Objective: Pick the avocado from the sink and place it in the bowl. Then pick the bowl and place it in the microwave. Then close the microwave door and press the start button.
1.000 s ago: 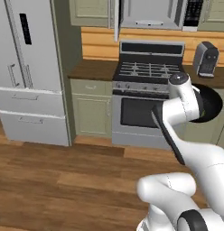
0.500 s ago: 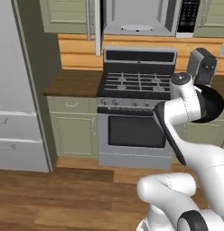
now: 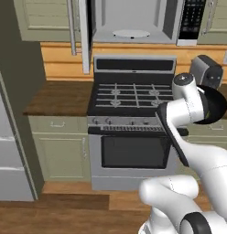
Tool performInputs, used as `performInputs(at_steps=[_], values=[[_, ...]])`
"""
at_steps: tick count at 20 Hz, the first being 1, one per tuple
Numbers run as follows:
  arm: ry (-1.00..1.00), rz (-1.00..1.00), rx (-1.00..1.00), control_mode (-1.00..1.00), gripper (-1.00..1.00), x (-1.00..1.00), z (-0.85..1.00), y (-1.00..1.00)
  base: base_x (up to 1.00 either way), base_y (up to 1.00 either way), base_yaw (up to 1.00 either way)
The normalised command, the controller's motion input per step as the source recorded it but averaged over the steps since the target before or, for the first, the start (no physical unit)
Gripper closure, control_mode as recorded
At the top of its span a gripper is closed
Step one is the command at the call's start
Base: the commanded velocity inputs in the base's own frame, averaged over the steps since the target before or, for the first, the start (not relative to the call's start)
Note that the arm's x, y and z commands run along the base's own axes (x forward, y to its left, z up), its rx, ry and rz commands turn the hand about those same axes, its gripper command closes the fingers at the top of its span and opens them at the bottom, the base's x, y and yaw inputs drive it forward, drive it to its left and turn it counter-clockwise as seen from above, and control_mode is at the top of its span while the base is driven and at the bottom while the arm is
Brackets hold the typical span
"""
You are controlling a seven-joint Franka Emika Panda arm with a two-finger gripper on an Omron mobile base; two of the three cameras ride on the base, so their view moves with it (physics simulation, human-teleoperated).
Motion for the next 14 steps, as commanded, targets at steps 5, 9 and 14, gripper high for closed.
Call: performInputs(at_steps=[5, 9, 14], values=[[0.0, 0.0, 0.0, 1.0, 1.0, 0.0, 0.0, 0.0, 0.74, 0.15, -0.16], [0.0, 0.0, 0.0, 1.0, 1.0, 0.0, 0.0, 0.0, 0.38, 0.31, -0.1], [0.0, 0.0, 0.0, 1.0, 1.0, 0.0, 0.0, 0.0, 0.58, 0.34, -0.14]])
